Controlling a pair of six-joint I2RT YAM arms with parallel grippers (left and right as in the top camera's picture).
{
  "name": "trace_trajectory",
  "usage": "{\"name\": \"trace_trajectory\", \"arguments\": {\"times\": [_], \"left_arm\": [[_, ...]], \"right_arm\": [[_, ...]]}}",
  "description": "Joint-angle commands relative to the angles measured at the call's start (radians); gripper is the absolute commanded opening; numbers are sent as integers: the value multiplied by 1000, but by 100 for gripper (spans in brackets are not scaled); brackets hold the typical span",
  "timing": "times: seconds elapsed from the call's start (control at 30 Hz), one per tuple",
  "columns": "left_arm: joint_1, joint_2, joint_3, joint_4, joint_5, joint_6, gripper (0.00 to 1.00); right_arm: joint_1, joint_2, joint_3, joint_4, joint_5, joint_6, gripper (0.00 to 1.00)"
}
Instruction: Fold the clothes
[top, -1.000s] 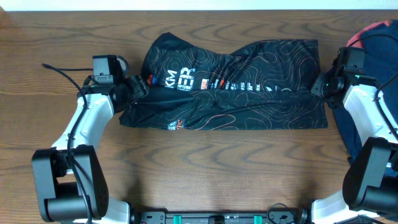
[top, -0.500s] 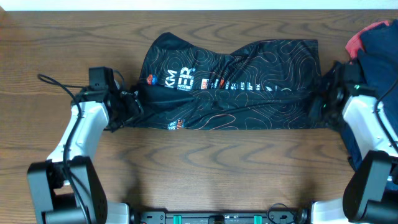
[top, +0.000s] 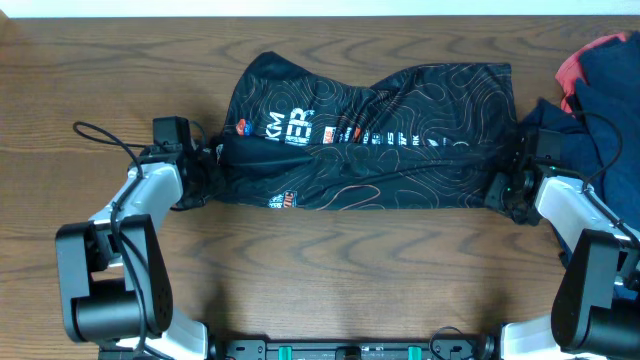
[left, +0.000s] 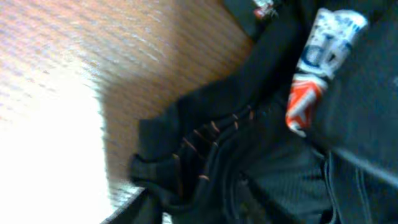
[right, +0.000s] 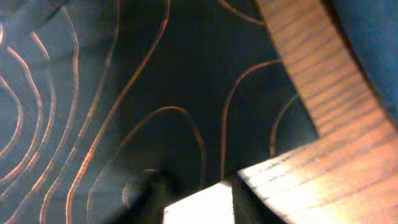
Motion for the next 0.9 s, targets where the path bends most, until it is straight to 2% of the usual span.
{"name": "trace_trajectory", "arguments": {"times": [0.0, 0.2, 0.4, 0.6, 0.67, 0.73, 0.8, 0.87], "left_arm": [[-1, 51, -27, -23, 11, -2, 6], [23, 42, -26, -157, 10, -24, 6], [130, 8, -26, -465, 10, -136, 6], [208, -38, -26, -591, 25, -87, 6], [216, -81, -26, -599, 26, -76, 8], [216, -142, -19, -600, 26, -60, 17], [216, -206, 1, -606, 26, -53, 40], [216, -275, 29, -594, 26, -44, 62]], "right_arm": [[-2, 7, -25, 0, 28, 14, 4], [-2, 6, -25, -55, 64, 40, 1], [-2, 6, -25, -304, 158, 231, 1], [-1, -20, -21, -368, 140, 241, 1], [1, -51, -5, -368, 118, 211, 5], [2, -92, 29, -380, 96, 177, 13], [2, -138, 78, -409, 83, 151, 28], [2, -187, 131, -431, 62, 122, 51]]}}
